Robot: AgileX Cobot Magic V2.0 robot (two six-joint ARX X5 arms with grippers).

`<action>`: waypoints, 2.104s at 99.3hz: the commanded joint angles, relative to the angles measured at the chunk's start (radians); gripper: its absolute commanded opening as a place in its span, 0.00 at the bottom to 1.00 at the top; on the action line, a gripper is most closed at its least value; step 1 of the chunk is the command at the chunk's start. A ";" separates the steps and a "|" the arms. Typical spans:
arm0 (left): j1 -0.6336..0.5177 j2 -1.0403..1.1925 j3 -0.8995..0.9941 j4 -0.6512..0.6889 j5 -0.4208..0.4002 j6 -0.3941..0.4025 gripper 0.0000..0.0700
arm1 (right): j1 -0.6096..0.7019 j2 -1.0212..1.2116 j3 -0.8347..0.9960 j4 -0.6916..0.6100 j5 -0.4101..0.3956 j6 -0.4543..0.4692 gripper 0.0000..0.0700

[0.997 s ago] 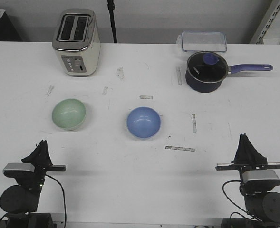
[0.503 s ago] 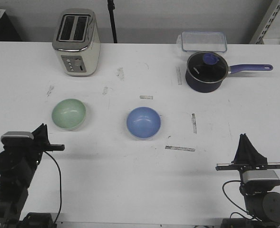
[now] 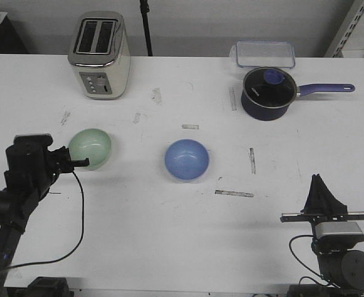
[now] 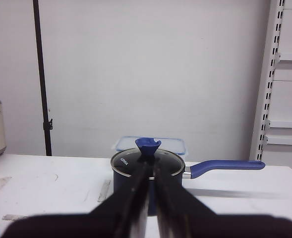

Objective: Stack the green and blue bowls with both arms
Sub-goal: 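Reach the left gripper forward and grasp the rim of the green bowl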

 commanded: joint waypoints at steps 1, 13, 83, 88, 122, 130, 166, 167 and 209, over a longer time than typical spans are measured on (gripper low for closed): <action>0.005 0.052 0.069 -0.050 0.001 -0.058 0.00 | 0.001 -0.001 -0.002 0.016 0.000 0.013 0.01; 0.031 0.140 0.163 -0.118 0.010 -0.133 0.00 | 0.001 -0.001 -0.002 0.016 0.000 0.013 0.01; 0.286 0.507 0.360 -0.255 0.378 -0.225 0.46 | 0.001 -0.001 -0.002 0.016 0.000 0.013 0.01; 0.290 0.522 0.360 -0.265 0.364 -0.223 0.54 | 0.001 -0.001 -0.002 0.016 0.000 0.013 0.01; 0.288 0.584 0.360 -0.275 0.308 -0.160 0.59 | 0.001 -0.001 -0.002 0.016 0.000 0.013 0.01; 0.283 0.600 0.360 -0.280 0.308 -0.152 0.59 | 0.001 -0.001 -0.002 0.016 0.000 0.013 0.01; 0.240 0.689 0.360 -0.296 0.308 -0.149 0.59 | 0.001 -0.001 -0.002 0.016 0.000 0.013 0.01; 0.238 0.692 0.360 -0.296 0.308 -0.149 0.58 | 0.001 -0.001 -0.002 0.016 0.000 0.013 0.01; 0.220 0.756 0.360 -0.270 0.303 -0.150 0.27 | 0.001 -0.001 -0.002 0.016 0.000 0.013 0.01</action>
